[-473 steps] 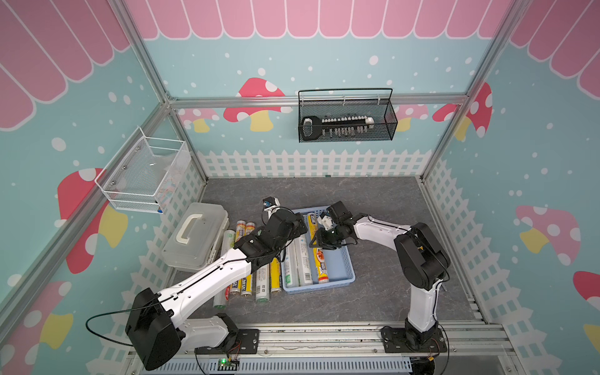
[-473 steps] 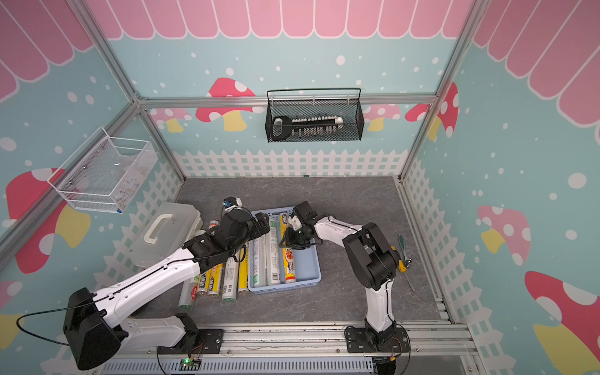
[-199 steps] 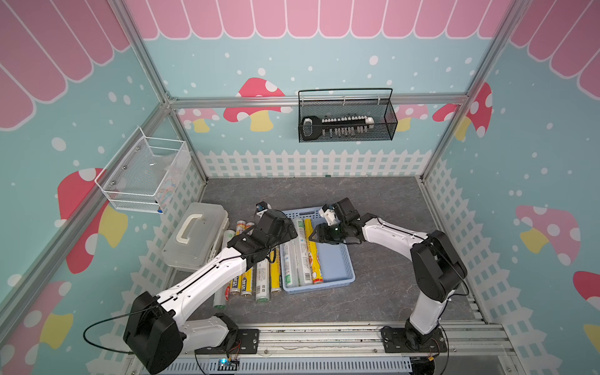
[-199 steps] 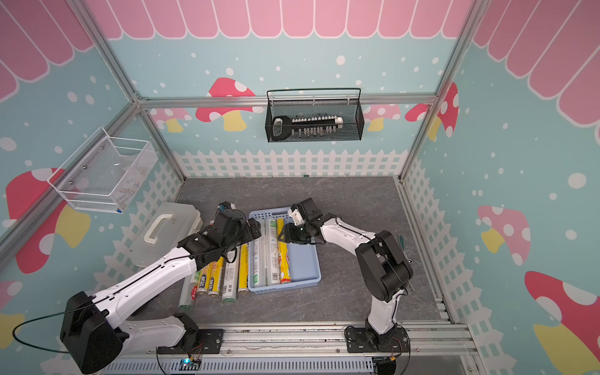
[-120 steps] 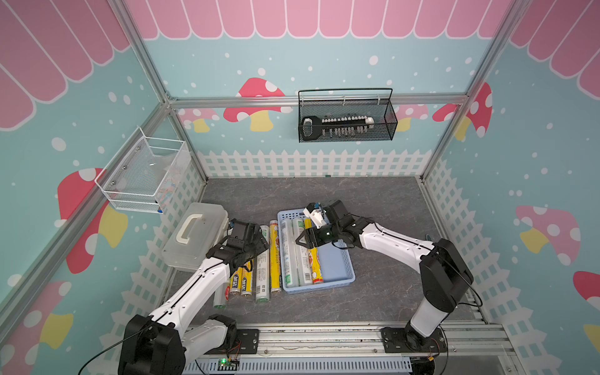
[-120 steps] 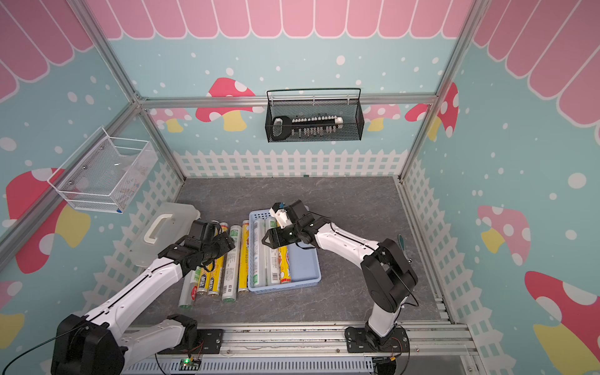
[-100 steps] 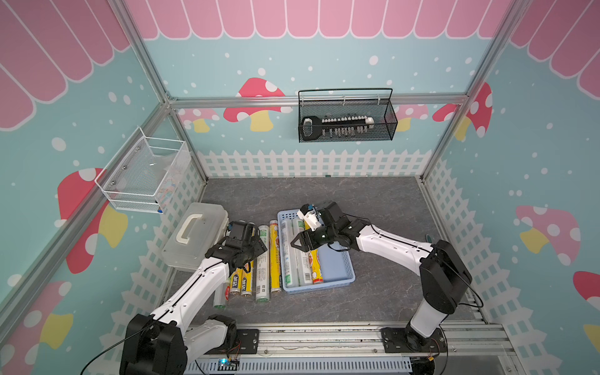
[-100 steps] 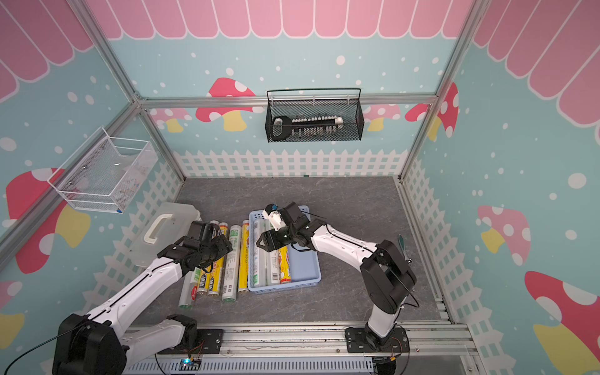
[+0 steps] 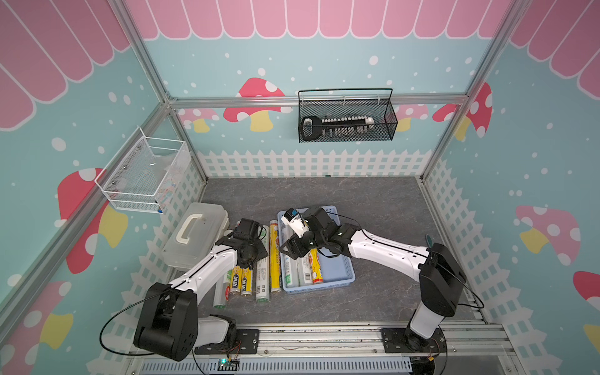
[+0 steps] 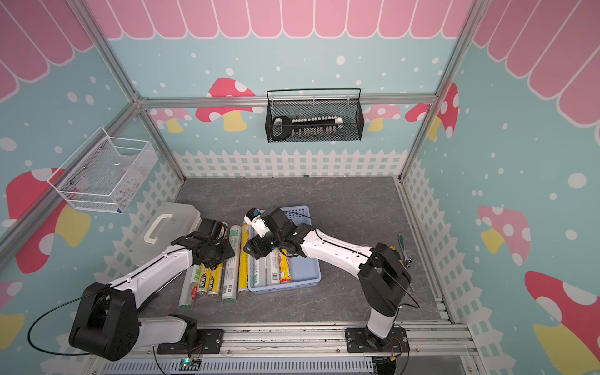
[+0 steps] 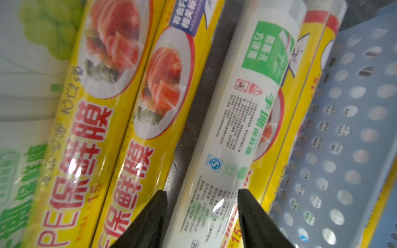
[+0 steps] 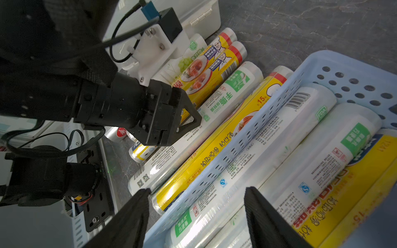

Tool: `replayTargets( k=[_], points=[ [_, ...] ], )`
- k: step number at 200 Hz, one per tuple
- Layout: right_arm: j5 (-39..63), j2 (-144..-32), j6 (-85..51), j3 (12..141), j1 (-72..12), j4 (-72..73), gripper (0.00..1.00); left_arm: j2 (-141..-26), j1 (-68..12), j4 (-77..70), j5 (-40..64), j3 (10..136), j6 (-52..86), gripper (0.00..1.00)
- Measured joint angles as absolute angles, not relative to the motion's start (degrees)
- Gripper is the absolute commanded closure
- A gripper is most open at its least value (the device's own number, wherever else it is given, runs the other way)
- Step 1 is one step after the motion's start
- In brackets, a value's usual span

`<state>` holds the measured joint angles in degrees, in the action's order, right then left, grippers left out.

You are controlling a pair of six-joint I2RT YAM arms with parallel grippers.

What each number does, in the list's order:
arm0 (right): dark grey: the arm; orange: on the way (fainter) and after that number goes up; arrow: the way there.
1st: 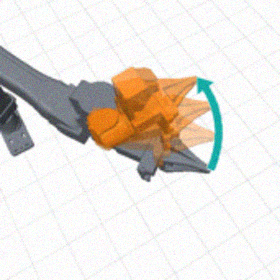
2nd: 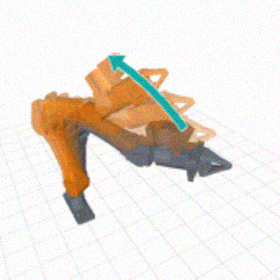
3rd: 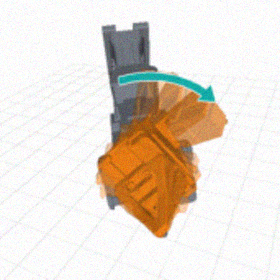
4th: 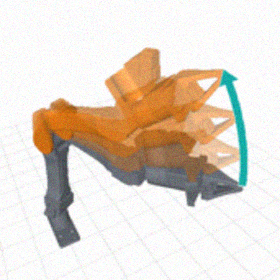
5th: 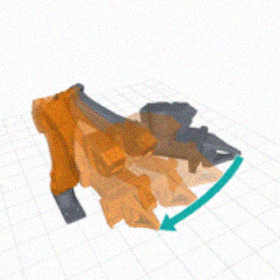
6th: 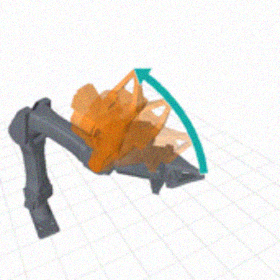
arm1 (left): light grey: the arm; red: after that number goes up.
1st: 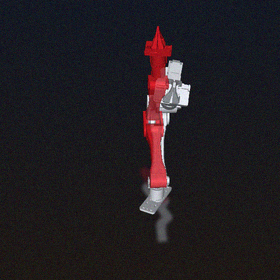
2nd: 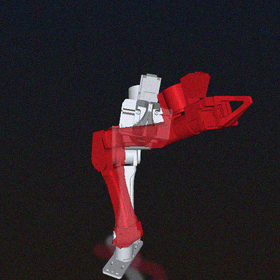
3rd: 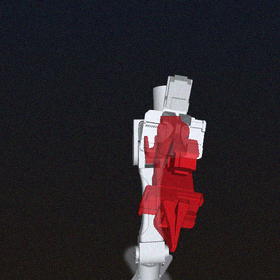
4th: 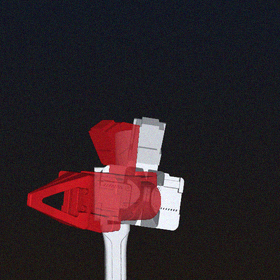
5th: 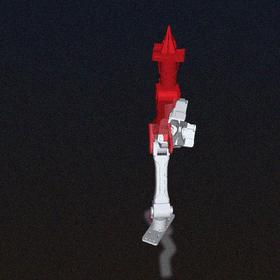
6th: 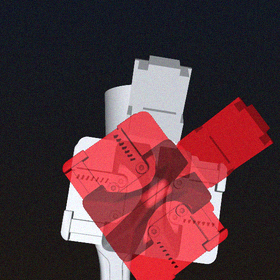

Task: Put the plastic wrap into the basket
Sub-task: Pick up the plastic wrap from the center of the board.

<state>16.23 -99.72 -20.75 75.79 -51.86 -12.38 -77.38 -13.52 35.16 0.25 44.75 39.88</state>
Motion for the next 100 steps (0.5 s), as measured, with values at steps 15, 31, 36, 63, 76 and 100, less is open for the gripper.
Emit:
replayTargets(
  k=[15,31,36,63,76,100],
  points=[
    [15.3,-100.6,-20.8,75.8,-51.9,-12.4,0.28,-80.0,-13.5,35.5,1.5,46.6,37.5,0.44],
    [14.4,-101.1,-21.0,75.8,-51.9,-12.7,0.28,-82.3,-13.5,35.8,2.0,48.4,35.5,0.38],
    [14.2,-101.1,-21.0,75.8,-51.9,-12.8,0.28,-82.7,-13.5,35.8,2.1,48.7,34.8,0.38],
    [12.6,-101.1,-21.1,75.8,-51.9,-13.8,0.28,-83.8,-13.5,36.7,2.1,49.1,32.6,0.37],
    [11.9,-101.1,-21.1,75.8,-51.9,-14.3,0.28,-84.7,-13.5,37.6,1.7,49.6,31.8,0.37],
    [11.1,-101.1,-21.1,75.8,-51.9,-15.2,0.28,-86.3,-14.0,38.5,1.1,50.6,30.4,0.36]
  ],
)
